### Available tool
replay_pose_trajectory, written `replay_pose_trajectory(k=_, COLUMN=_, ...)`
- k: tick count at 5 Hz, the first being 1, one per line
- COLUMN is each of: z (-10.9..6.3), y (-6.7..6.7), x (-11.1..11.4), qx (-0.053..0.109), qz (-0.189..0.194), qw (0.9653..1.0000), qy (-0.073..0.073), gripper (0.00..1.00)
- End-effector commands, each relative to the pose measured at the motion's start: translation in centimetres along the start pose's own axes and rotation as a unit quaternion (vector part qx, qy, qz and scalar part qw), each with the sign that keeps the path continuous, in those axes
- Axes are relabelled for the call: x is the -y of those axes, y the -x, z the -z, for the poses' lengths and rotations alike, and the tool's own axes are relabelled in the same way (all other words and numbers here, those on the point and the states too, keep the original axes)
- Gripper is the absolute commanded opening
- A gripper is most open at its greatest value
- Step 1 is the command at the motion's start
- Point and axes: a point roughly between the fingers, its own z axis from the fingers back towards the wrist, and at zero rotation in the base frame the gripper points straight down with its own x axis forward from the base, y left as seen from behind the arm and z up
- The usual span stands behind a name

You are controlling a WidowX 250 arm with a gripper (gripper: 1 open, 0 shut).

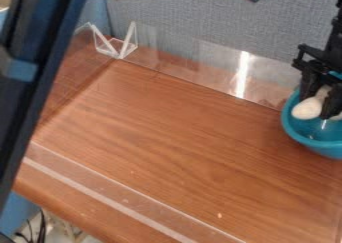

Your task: Remove the mushroom from inside the blue bowl and put it on the table

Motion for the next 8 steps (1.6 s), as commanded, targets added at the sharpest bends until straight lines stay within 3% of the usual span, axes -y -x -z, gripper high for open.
replay_pose_trajectory(k=1, z=-3.3, y=-0.8, x=0.5, qx=0.047, qz=0.009, qw=0.9989, qy=-0.005, gripper=0.00)
replay_pose_trajectory(k=3, z=-2.3, y=-1.6, x=0.9, qx=0.039, qz=0.015, qw=0.9991, qy=0.001, gripper=0.00)
replay_pose_trajectory(k=6, z=-1.8, y=-1.7, x=1.3, qx=0.035, qz=0.022, qw=0.9991, qy=0.007, gripper=0.00)
replay_pose_trajectory(k=8, z=-4.7, y=1.6, x=-1.1, qx=0.058, qz=-0.010, qw=0.9982, qy=0.012, gripper=0.00)
